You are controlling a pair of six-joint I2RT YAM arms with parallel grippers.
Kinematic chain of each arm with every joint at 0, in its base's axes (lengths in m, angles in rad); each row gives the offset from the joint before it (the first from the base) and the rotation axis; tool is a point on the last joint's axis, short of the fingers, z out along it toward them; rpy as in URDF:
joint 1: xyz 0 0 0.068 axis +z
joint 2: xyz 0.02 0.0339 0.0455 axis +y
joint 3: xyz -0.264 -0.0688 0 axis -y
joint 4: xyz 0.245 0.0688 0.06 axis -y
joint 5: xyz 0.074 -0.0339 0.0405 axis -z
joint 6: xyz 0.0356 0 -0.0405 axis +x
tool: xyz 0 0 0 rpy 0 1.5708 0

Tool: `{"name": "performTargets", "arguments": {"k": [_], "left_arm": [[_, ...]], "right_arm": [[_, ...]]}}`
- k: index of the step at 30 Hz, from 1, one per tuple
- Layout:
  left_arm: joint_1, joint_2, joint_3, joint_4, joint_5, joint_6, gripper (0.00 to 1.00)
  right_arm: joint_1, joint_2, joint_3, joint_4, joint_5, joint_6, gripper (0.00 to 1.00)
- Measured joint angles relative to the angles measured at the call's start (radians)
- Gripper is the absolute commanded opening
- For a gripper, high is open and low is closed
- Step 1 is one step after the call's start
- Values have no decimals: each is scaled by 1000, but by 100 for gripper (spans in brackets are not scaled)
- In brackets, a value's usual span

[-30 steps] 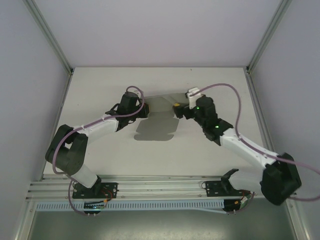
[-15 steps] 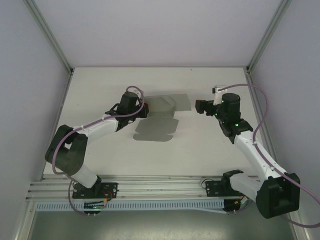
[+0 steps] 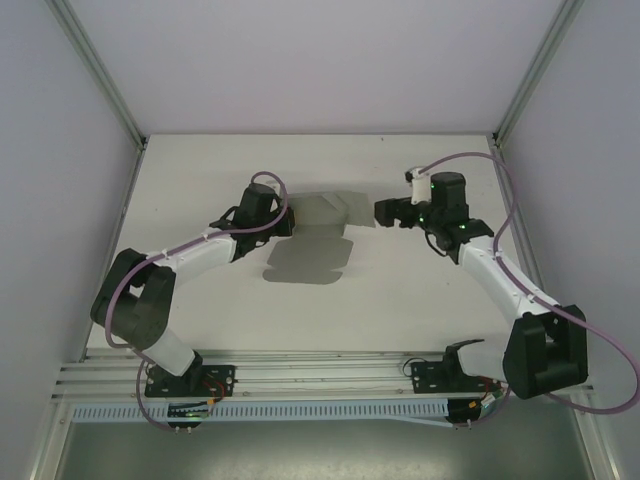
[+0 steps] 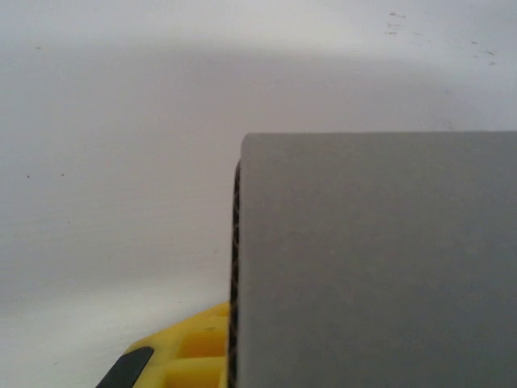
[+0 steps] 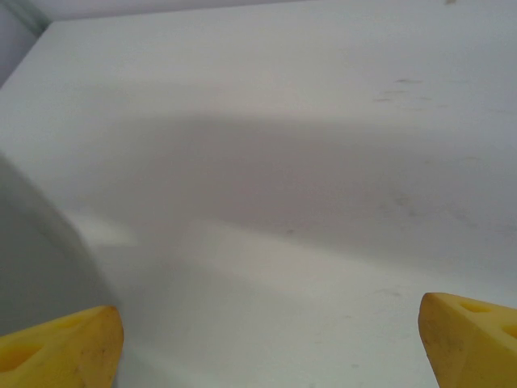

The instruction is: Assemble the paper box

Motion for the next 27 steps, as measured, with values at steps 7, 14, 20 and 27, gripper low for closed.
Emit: {"name": "performTargets", "arguments": {"k": [7,14,20,27], "left_arm": [[-2,18,26,-11,9,-9,0],[-5,26,30,-22,13,-10,0],[-4,32,37,-26,28,-10,0],[-3,34,48,-37,29,1,0]], "right_arm": [[128,53,6,0,-73,-8,93],[182,141,33,41,-95,-8,90],[222,227,105,43,-99,-34,82],[224,234,151,-10,-142,-95,81]]}}
